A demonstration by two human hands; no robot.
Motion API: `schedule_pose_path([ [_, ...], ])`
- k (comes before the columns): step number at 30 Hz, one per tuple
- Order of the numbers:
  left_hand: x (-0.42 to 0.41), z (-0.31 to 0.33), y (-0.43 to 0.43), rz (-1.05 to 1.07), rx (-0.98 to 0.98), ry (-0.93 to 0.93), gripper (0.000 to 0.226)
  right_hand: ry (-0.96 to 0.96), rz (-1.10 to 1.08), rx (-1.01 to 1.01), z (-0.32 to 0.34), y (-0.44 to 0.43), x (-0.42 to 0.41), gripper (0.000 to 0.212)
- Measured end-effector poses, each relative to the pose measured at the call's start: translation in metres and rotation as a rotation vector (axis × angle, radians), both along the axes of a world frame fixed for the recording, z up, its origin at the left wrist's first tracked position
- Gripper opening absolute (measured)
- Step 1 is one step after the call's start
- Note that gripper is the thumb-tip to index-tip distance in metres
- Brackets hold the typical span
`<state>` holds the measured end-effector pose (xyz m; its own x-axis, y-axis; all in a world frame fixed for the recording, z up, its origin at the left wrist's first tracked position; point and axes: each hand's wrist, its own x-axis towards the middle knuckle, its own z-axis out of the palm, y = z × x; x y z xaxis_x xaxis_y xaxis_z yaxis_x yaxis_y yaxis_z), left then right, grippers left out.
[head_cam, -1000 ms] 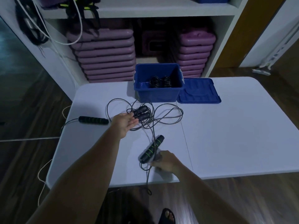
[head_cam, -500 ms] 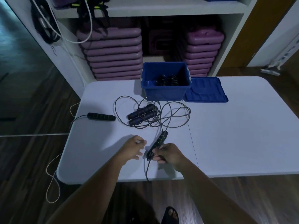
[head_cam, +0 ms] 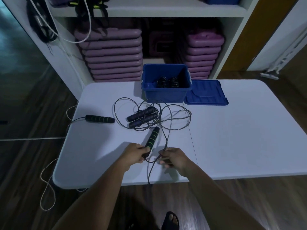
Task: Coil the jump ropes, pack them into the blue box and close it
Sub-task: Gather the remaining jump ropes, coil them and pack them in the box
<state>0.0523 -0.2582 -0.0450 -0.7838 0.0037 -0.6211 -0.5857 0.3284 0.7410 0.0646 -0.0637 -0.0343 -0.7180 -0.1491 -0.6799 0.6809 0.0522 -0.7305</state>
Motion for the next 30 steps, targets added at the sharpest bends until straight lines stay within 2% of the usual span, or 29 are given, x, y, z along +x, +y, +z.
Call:
schedule_pose_path([
  [5,0.014,0.021,-0.015,0.234,0.299,0.06,0.019,0.019,-0.121,-0.051,0.001,0.001,-0.004,0.009],
  [8,0.027,0.03,-0.013,0.236,0.436,0.113,0.016,0.022,-0.142,-0.105,0.006,0.001,-0.006,0.007],
  [11,0.038,0.03,-0.01,0.165,0.453,0.127,0.023,0.029,-0.124,-0.117,0.011,0.003,-0.007,0.006],
  [15,0.046,0.021,-0.005,0.053,0.38,0.105,0.027,0.013,-0.177,-0.167,0.009,0.008,-0.009,0.011],
  [18,0.048,0.017,0.002,0.058,0.465,-0.006,0.032,-0.006,-0.2,-0.161,0.006,0.01,-0.01,0.007],
  [24,0.046,0.017,0.015,0.135,0.632,-0.09,0.033,-0.011,-0.223,-0.201,0.003,0.016,-0.011,0.031],
  [30,0.045,0.018,0.025,0.186,0.794,-0.114,0.026,0.023,-0.22,-0.234,0.008,0.017,-0.01,0.02],
])
